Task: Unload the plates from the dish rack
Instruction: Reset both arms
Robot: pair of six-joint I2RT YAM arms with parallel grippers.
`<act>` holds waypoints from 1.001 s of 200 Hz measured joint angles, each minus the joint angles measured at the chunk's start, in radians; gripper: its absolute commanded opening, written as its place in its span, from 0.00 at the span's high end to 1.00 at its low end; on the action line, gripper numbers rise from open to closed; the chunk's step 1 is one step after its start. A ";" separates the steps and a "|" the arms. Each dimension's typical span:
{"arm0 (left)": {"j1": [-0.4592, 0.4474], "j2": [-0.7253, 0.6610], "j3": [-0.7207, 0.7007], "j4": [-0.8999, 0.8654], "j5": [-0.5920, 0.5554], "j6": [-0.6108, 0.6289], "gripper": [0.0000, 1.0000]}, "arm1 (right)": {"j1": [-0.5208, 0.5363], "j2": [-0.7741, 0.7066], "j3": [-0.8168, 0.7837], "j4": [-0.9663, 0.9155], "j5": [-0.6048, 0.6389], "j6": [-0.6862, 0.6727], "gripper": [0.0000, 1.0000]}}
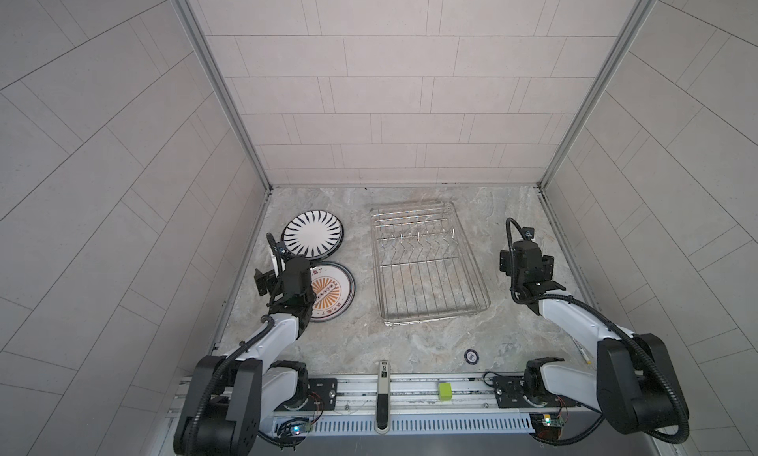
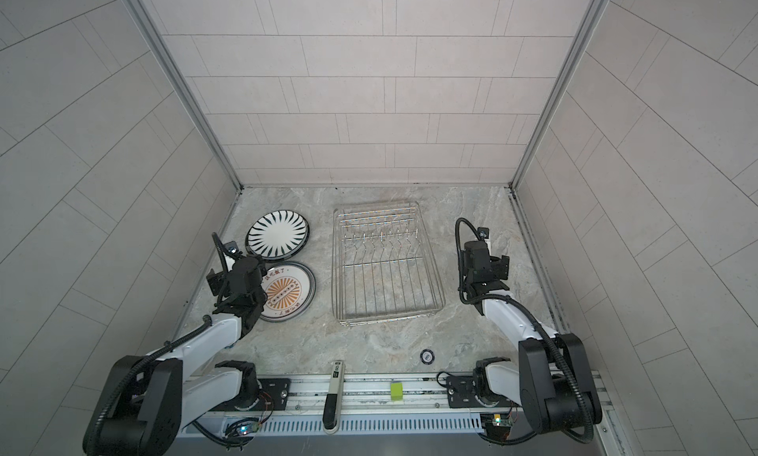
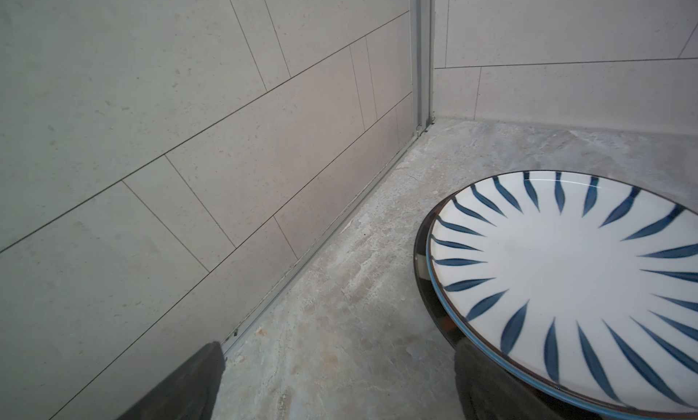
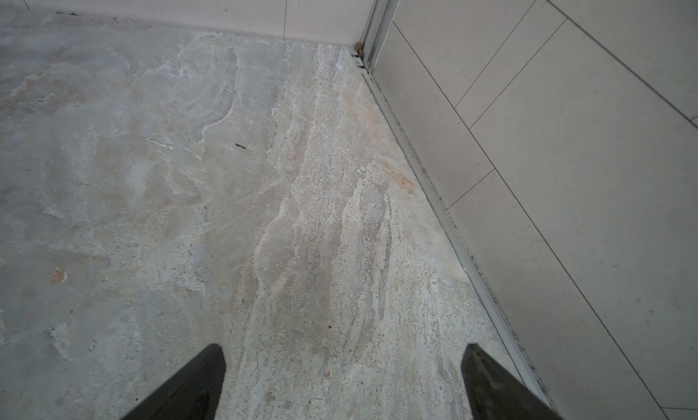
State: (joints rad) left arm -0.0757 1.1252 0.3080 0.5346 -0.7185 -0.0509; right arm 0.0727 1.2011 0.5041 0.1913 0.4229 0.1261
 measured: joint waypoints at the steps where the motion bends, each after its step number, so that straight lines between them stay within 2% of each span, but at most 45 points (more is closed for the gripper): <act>1: 0.001 0.002 -0.001 0.002 0.003 0.000 0.00 | 0.000 0.000 -0.002 0.004 0.000 0.000 0.01; 42: 0.059 0.045 -0.069 0.136 0.132 -0.021 0.00 | 0.011 0.082 -0.047 0.208 -0.024 -0.029 0.02; 64: 0.093 0.098 -0.102 0.217 0.231 -0.056 0.00 | 0.055 0.160 -0.053 0.272 -0.026 -0.071 0.02; 103: 0.103 0.190 -0.105 0.355 0.411 -0.097 0.00 | 0.118 0.195 -0.100 0.440 -0.035 -0.132 0.02; 140: 0.102 0.330 -0.104 0.509 0.475 -0.095 0.00 | 0.101 0.236 -0.111 0.505 -0.055 -0.142 0.01; 162: 0.102 0.390 -0.097 0.554 0.509 -0.090 0.00 | 0.063 0.261 -0.131 0.581 -0.093 -0.134 0.01; 200: 0.102 0.468 -0.079 0.602 0.554 -0.080 0.00 | 0.040 0.298 -0.125 0.583 -0.129 -0.121 0.00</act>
State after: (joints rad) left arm 0.0265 1.5932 0.2287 1.1362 -0.1646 -0.1314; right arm 0.1123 1.4986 0.3794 0.7742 0.2943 0.0051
